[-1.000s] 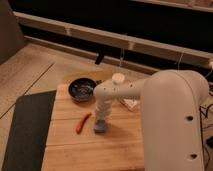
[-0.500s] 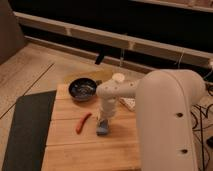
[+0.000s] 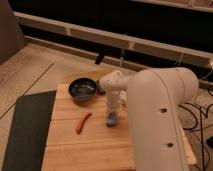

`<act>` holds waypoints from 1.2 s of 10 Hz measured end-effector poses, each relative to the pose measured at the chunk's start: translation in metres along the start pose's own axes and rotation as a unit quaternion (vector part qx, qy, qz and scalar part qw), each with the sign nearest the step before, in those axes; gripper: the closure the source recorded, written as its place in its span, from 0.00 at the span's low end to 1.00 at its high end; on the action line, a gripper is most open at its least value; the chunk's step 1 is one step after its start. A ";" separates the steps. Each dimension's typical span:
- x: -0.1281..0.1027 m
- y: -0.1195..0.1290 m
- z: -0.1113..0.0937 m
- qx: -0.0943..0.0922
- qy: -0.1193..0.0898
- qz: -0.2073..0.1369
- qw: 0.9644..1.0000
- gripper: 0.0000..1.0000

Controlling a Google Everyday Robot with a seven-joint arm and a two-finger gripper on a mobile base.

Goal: Wipe the white sponge on the table

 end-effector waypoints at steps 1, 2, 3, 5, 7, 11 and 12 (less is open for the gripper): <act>-0.013 0.001 -0.004 -0.004 -0.014 -0.003 1.000 1.00; -0.029 0.011 -0.010 -0.022 -0.036 -0.010 0.999 1.00; -0.036 0.027 -0.015 -0.042 -0.048 -0.020 0.998 0.98; -0.032 0.065 -0.023 -0.082 -0.060 -0.052 0.994 0.79; -0.021 0.079 -0.020 -0.099 -0.057 -0.067 0.991 0.61; -0.011 0.071 -0.016 -0.106 -0.054 -0.071 0.990 0.26; -0.011 0.068 -0.017 -0.107 -0.056 -0.071 0.990 0.25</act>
